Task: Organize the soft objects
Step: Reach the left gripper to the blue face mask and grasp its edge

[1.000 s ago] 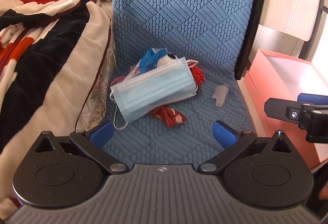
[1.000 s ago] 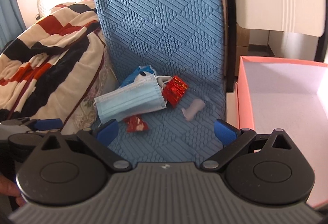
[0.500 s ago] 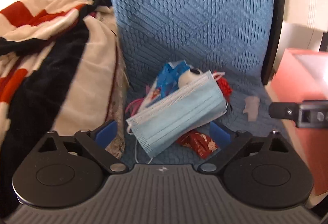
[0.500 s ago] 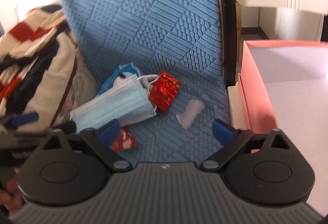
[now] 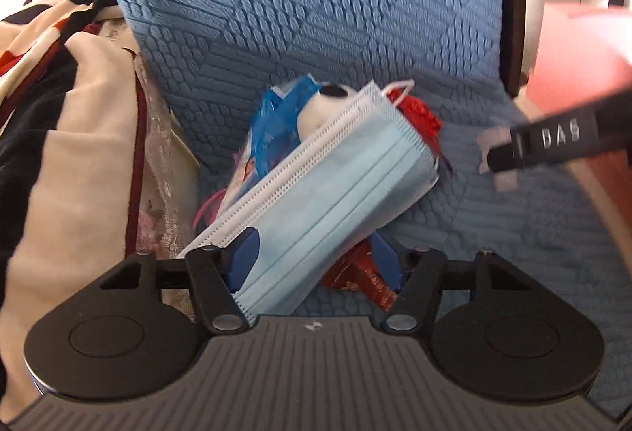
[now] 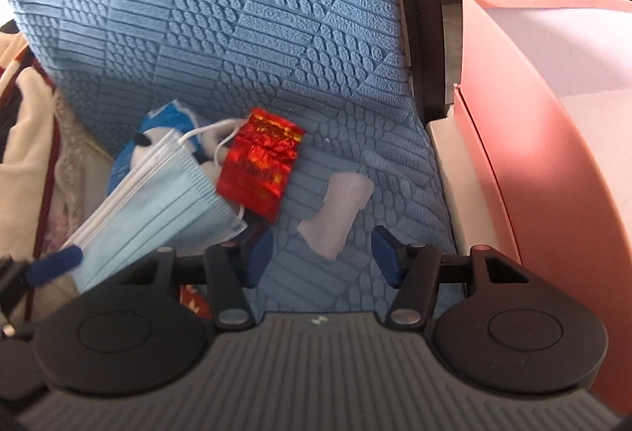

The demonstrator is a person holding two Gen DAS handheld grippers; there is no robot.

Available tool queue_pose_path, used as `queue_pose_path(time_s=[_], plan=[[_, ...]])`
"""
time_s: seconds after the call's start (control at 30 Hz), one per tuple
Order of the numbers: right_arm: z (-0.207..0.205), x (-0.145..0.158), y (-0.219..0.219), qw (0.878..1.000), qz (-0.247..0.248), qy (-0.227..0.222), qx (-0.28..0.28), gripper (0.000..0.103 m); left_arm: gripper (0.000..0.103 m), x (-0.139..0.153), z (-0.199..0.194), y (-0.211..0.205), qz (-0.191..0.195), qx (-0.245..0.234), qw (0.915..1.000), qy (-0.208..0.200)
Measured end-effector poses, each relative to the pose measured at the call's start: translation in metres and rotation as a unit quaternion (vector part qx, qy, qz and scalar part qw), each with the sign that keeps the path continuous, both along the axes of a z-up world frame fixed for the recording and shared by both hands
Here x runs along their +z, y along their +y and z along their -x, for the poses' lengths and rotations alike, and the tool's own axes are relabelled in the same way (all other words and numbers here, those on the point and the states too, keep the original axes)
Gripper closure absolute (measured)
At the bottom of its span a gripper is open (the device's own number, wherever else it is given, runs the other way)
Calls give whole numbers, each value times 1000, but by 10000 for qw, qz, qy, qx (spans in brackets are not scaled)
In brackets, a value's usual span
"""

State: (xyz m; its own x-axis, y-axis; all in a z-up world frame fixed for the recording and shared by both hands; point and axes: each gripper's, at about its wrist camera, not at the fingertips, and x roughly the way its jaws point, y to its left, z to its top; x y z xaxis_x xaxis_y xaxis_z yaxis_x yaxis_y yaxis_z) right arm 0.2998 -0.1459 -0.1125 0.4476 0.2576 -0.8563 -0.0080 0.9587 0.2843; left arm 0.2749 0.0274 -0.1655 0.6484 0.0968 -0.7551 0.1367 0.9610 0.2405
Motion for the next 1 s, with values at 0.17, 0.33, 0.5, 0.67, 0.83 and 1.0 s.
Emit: queue_pose_path(time_s=[0.17, 0.33, 0.5, 0.67, 0.83, 1.0], plan=[[-11, -12, 4, 9999, 42, 118, 47, 44, 37, -17, -5, -9, -703, 96, 9975, 50], [-20, -28, 18, 9988, 387, 266, 115, 44, 43, -31, -12, -14, -1160, 18, 9931, 144], [-22, -31, 24, 9984, 515, 144, 203, 52, 49, -39, -21, -19, -1370, -153, 9904, 80], [-23, -32, 21, 9975, 666, 78, 224, 76, 70, -38, -25, -19, -1327, -187, 9910, -14], [-22, -29, 16, 9978, 607, 109, 250, 82, 95, -24, -20, -14, -952, -26, 9954, -139], [-16, -20, 15, 9978, 588, 66, 314, 84, 98, -3, -10, -10, -226, 239, 9994, -145]])
